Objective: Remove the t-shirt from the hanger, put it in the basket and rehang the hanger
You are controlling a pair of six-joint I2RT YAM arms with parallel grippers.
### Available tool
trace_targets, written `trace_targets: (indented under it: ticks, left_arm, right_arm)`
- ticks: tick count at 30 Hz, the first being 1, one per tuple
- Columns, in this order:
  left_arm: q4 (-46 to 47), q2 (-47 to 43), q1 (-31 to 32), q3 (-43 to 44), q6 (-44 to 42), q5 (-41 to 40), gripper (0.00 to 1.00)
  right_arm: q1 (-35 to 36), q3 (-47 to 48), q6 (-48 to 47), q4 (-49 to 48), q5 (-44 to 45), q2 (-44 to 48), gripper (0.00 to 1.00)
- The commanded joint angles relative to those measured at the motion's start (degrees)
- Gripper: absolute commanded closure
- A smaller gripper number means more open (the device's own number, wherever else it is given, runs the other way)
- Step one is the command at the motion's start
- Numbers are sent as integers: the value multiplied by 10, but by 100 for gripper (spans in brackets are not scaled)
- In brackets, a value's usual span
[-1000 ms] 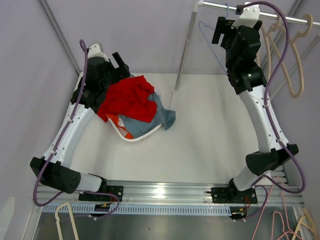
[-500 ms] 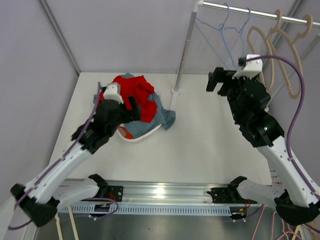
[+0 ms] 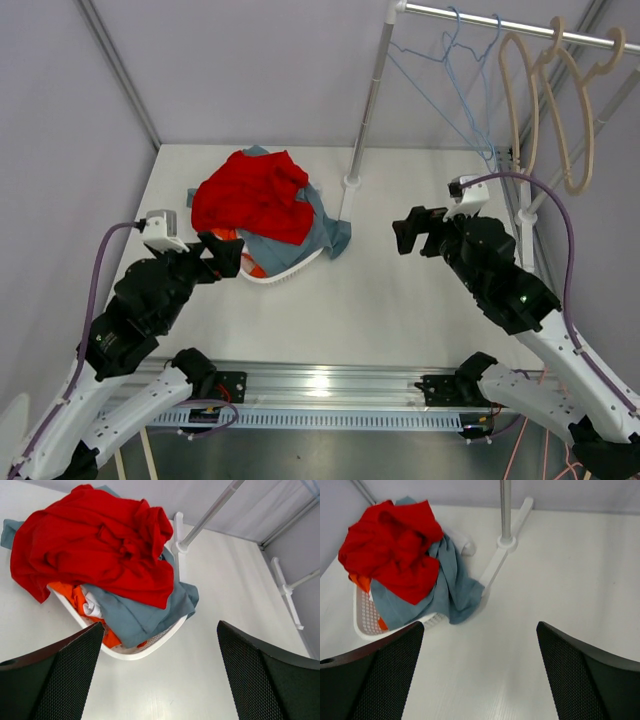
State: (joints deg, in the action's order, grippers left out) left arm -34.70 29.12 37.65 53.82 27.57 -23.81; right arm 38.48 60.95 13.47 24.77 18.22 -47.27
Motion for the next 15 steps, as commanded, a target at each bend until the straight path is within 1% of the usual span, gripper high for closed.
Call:
trace_targets:
  ticks: [1, 6, 15]
  left_arm:
    - [-29, -18, 2, -20, -18, 6, 1]
    - [-41, -36, 2, -38, -15, 8, 0]
    - [-41, -43, 2, -36, -17, 2, 0]
  right_arm:
    - [4, -29, 23, 3, -42, 27, 0]
    - [4, -67, 34, 4, -69, 45, 1]
    - [3, -87, 49, -1, -67, 53, 1]
